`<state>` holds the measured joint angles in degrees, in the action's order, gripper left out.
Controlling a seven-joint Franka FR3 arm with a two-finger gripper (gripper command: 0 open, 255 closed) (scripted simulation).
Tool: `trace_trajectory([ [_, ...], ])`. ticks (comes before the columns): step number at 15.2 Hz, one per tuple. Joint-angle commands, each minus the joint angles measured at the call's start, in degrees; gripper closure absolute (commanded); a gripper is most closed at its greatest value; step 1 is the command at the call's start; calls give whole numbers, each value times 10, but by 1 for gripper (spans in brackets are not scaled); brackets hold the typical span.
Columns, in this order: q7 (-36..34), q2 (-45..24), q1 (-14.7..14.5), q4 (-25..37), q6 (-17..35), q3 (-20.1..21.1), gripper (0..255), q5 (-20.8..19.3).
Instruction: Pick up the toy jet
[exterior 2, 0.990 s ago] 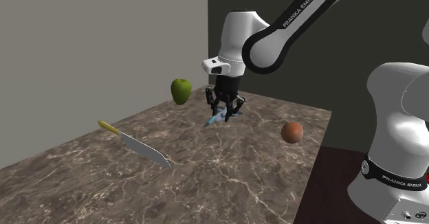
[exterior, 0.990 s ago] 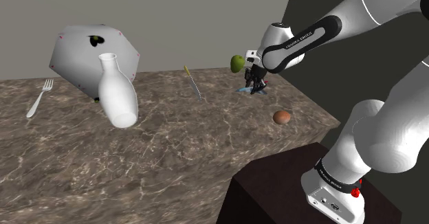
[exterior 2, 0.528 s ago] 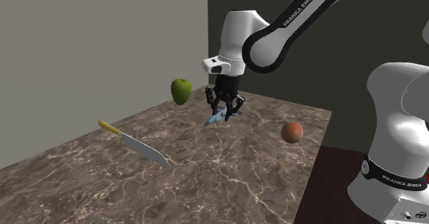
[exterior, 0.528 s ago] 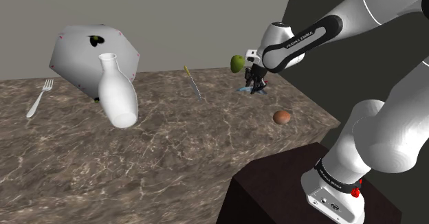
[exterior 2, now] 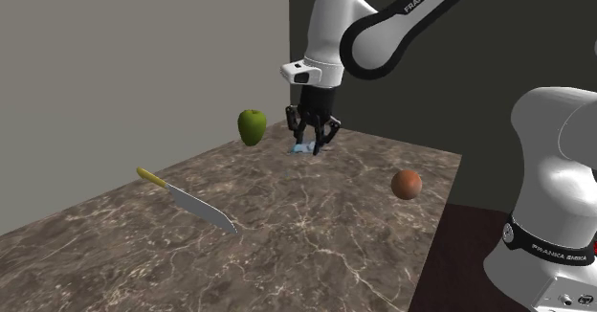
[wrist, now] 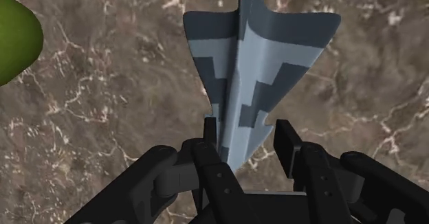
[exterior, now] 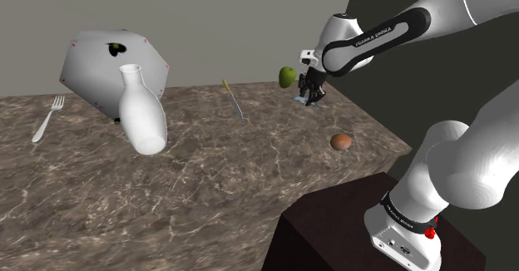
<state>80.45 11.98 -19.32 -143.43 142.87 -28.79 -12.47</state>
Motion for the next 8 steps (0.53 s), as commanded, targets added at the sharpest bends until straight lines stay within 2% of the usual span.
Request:
trace_trajectory([
  [1,-3,13,1,8,-20,4,255,-4],
  [6,-7,38,3,28,-64,12,255,-10],
  [8,-7,39,3,28,-66,12,255,-10],
])
